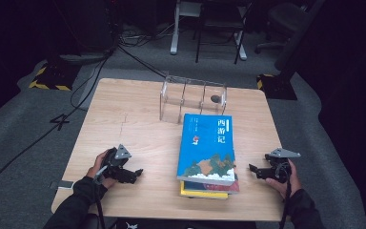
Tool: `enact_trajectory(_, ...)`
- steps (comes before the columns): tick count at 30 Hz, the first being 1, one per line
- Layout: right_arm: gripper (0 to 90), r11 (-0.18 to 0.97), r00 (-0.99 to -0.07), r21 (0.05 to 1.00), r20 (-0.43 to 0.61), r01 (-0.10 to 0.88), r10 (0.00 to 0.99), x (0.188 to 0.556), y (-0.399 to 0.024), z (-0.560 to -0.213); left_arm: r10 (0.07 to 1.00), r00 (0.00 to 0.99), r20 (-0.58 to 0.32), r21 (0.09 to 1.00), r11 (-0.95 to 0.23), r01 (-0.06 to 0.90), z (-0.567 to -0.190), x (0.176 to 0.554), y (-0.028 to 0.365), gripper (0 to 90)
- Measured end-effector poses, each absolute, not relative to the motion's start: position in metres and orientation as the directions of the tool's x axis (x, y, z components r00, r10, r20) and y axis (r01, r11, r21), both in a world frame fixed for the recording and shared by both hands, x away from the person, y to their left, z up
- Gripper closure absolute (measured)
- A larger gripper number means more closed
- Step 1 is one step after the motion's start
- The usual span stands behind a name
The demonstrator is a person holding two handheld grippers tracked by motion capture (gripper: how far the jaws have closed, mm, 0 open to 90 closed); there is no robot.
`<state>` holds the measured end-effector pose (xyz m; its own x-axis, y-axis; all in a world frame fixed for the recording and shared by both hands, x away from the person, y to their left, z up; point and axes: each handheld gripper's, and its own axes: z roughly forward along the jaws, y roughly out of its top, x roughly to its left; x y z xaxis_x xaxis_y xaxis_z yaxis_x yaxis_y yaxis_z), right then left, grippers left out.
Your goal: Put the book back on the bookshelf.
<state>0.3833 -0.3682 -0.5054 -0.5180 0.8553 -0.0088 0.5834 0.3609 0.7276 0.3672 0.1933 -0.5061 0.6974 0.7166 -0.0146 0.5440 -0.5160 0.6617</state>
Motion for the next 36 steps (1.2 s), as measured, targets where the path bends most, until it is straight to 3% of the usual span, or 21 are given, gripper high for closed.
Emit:
enact_trajectory(5,9.8,0.395,-0.551,0.706,-0.009,0.587,0.835,0.38,-0.37,-0.503,0.712,0.702,-0.014,0.661,-0.52,0.541,-0.506,0.375,0.179,0.1)
enact_trajectory(7,17.2,0.409,-0.569,0.706,-0.011,0.578,0.822,0.378,-0.37,-0.501,0.711,0.703,-0.016,0.66,-0.52,0.542,-0.506,0.376,0.175,0.1)
enact_trajectory(36,23.2,0.476,-0.725,0.779,-0.041,0.408,0.688,0.338,-0.327,-0.44,0.677,0.736,-0.016,0.663,-0.544,0.514,-0.506,0.374,0.168,0.1)
